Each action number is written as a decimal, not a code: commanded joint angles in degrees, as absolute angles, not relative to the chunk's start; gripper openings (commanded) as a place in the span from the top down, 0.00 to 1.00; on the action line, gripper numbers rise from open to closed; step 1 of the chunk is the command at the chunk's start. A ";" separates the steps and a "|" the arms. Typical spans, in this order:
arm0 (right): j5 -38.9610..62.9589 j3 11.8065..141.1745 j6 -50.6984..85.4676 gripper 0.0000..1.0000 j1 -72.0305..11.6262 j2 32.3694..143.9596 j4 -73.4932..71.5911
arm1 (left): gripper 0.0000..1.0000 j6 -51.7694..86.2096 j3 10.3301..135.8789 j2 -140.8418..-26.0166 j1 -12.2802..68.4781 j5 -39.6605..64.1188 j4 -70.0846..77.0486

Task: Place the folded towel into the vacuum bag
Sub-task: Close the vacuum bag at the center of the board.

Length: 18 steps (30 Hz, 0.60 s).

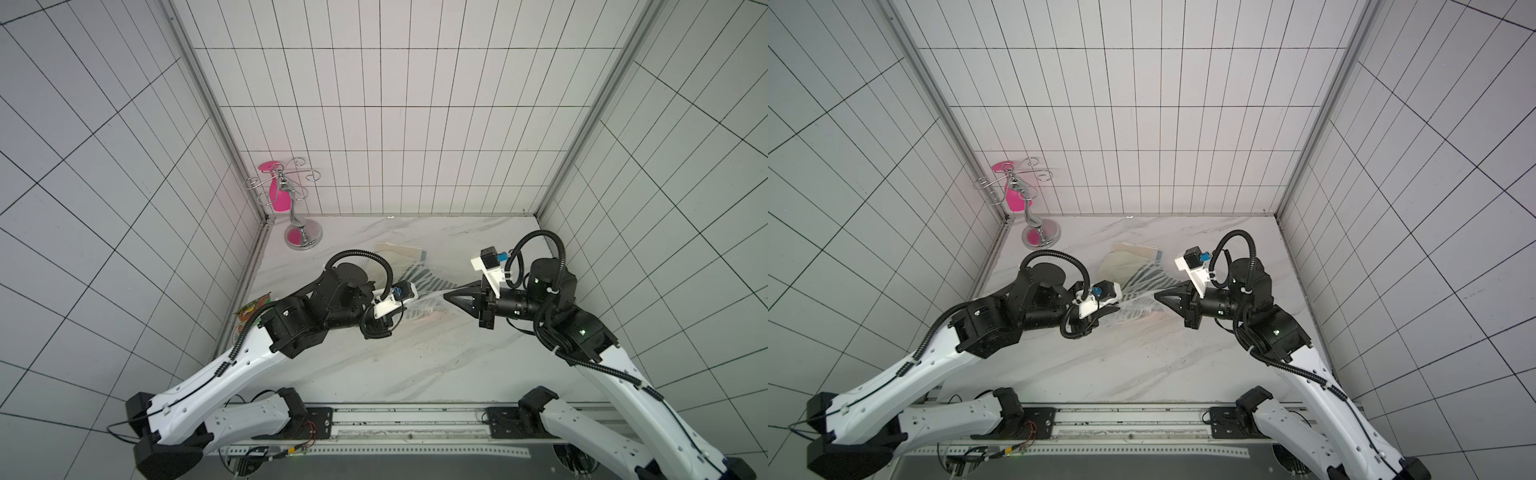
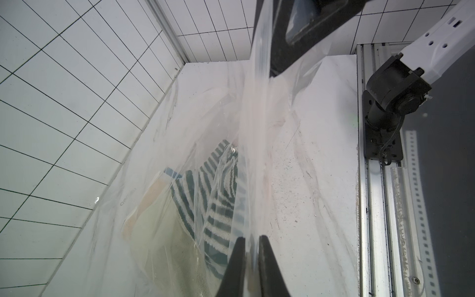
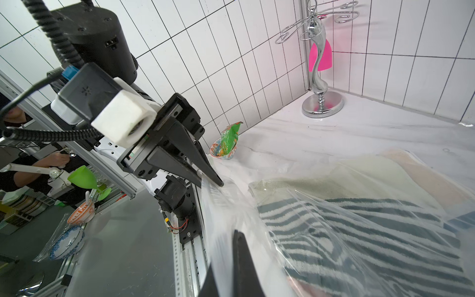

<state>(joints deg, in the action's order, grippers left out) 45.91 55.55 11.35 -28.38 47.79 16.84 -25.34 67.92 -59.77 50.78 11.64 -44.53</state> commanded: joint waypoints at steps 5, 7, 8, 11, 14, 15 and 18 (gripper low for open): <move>47.24 58.49 13.01 1.00 -23.32 43.51 9.92 | 0.98 -28.89 67.62 -62.41 48.78 0.39 -69.87; 47.21 58.27 13.09 1.00 -22.85 43.33 9.93 | 0.97 -28.34 68.57 -63.19 48.45 0.04 -71.89; 47.36 58.25 13.17 1.00 -22.60 43.33 9.93 | 0.97 -28.12 68.59 -63.01 48.28 0.43 -72.19; 47.98 58.52 13.11 1.00 -21.85 43.36 9.93 | 0.95 -28.04 67.87 -61.59 48.01 0.90 -72.29; 49.05 58.80 13.01 1.00 -20.89 43.68 9.98 | 0.94 -28.16 66.96 -60.70 47.18 0.71 -73.05; 49.13 58.80 13.01 1.00 -20.68 43.62 10.02 | 0.94 -28.28 66.68 -60.52 46.87 0.68 -73.26; 48.84 58.58 13.05 1.00 -20.15 43.46 10.01 | 0.94 -28.30 65.30 -59.52 46.35 0.41 -73.28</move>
